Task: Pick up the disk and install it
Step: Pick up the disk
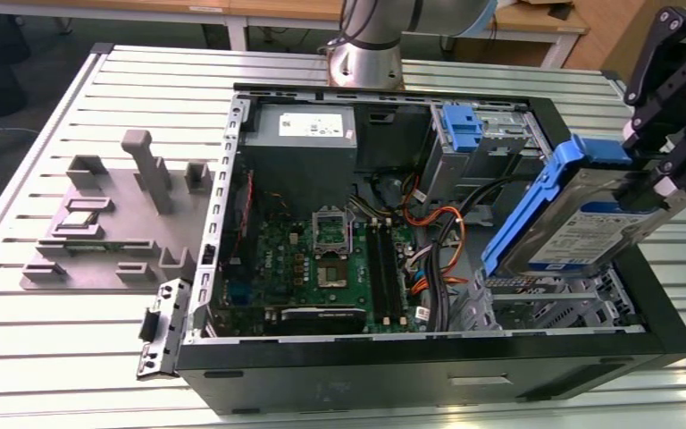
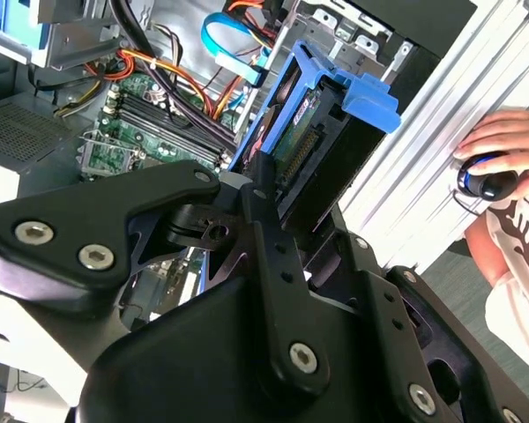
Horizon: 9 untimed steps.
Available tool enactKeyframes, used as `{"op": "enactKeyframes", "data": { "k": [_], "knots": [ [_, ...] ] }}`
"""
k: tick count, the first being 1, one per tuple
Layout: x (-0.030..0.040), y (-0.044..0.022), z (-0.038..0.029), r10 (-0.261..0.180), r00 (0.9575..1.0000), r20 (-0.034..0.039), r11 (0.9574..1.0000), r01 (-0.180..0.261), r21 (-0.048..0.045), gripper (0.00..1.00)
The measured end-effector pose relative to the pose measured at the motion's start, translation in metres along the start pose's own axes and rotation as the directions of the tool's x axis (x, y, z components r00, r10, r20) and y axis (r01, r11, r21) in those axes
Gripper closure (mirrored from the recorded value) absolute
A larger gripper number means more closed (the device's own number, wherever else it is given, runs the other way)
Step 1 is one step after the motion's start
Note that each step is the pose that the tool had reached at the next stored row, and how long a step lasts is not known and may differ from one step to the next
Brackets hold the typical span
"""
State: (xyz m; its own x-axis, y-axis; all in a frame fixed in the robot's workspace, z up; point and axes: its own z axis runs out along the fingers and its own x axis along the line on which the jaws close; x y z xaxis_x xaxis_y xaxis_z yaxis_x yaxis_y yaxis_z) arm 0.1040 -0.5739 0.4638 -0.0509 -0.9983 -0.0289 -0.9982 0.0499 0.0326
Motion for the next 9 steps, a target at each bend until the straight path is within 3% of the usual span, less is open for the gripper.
{"op": "enactKeyframes", "data": {
  "k": [9],
  "knots": [
    [0.0,-0.0055,0.0079,0.0,1.0,0.0,1.0,0.0,0.0,0.65]
  ]
}}
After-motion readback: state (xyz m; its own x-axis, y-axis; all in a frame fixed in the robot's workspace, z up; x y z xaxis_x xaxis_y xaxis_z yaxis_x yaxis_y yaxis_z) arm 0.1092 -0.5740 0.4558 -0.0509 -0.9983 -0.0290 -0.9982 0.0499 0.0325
